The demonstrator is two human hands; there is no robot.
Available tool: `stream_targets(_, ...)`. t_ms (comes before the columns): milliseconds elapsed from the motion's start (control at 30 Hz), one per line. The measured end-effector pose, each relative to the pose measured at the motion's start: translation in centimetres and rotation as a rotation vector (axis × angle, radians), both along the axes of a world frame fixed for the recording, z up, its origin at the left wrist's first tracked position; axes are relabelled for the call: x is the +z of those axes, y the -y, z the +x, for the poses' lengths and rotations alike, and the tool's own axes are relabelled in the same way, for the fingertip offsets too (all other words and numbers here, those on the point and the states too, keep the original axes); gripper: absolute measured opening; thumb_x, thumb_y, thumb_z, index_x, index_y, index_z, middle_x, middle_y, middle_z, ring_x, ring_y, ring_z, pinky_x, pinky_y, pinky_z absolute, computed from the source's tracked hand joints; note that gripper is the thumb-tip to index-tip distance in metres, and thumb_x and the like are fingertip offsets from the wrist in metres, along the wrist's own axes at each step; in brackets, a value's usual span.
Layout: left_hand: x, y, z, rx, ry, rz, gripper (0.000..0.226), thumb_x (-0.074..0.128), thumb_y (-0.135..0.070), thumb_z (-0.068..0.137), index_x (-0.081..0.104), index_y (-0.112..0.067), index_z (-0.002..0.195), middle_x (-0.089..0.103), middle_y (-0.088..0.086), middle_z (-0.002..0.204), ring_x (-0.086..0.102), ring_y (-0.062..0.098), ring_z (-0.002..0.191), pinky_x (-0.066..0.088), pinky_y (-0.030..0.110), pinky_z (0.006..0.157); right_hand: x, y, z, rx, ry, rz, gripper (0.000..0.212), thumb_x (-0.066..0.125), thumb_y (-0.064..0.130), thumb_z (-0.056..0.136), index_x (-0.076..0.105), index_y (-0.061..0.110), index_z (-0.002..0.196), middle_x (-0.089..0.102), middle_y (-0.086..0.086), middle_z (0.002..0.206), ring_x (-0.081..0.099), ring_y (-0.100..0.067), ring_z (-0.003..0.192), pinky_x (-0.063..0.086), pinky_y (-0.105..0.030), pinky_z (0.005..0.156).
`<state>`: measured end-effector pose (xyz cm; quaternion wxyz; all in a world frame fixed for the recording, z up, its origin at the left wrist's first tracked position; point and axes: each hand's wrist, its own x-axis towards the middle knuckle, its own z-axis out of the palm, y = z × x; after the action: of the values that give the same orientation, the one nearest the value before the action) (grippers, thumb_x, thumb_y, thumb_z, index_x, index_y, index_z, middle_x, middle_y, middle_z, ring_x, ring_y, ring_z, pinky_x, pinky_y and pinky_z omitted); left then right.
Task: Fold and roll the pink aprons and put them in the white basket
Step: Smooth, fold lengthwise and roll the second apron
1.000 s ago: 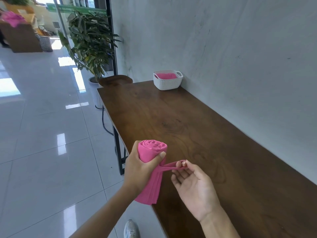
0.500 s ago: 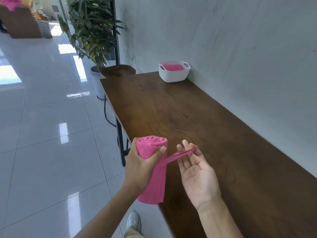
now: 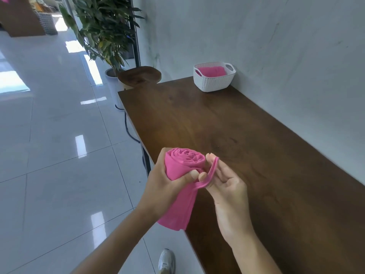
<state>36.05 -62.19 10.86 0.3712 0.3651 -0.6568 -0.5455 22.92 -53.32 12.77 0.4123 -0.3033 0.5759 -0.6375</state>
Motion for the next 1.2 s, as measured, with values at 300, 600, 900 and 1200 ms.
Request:
stream_targets(300,0.1,8.4,2.8,-0.262,0.158,0.039,0.044,0.047,-0.058,0.097,0.042,-0.037,0.136,0.06,-0.013,0.126,0.064,0.019,0.116,0.059,0.043,0.093,-0.5,8.6,-1.3,0.251,-0.203,0.053,0.085,0.086,0.035,0.071,0.044,0.029,0.145,0.062,0.017,0.133,0.058,0.002,0.123,0.054,-0.018,0.089)
stream_targets(600,0.8,15.0,4.5,-0.503,0.446,-0.17,0.038,0.032,-0.048,0.106,0.047,-0.031,0.137,0.056,-0.008,0.126,0.056,0.02,0.118,0.048,0.042,0.101,-1.2,14.1,-0.1,0.328,-0.37,0.201,0.074,0.083,0.051,0.075,0.045,0.035,0.137,0.06,0.017,0.124,0.06,0.004,0.112,0.054,-0.011,0.076)
stream_targets(900,0.6,19.7,6.6,-0.545,0.373,-0.01,0.064,0.063,-0.062,0.088,0.041,-0.042,0.144,0.061,-0.013,0.128,0.067,0.023,0.11,0.063,0.043,0.082,-0.8,16.8,1.1,0.248,-0.276,0.204,0.047,0.064,0.053,0.091,0.043,0.046,0.132,0.058,0.027,0.123,0.056,0.009,0.116,0.055,-0.018,0.089)
stream_targets(1200,0.0,25.1,11.7,-0.715,0.441,-0.094,0.068,0.074,-0.051,0.088,0.036,-0.053,0.145,0.064,-0.017,0.12,0.069,0.015,0.102,0.063,0.038,0.079,0.1,19.2,6.4,0.161,-0.338,0.222,0.05,0.064,0.055,0.089,0.039,0.056,0.132,0.05,0.035,0.124,0.053,0.001,0.123,0.056,-0.028,0.094)
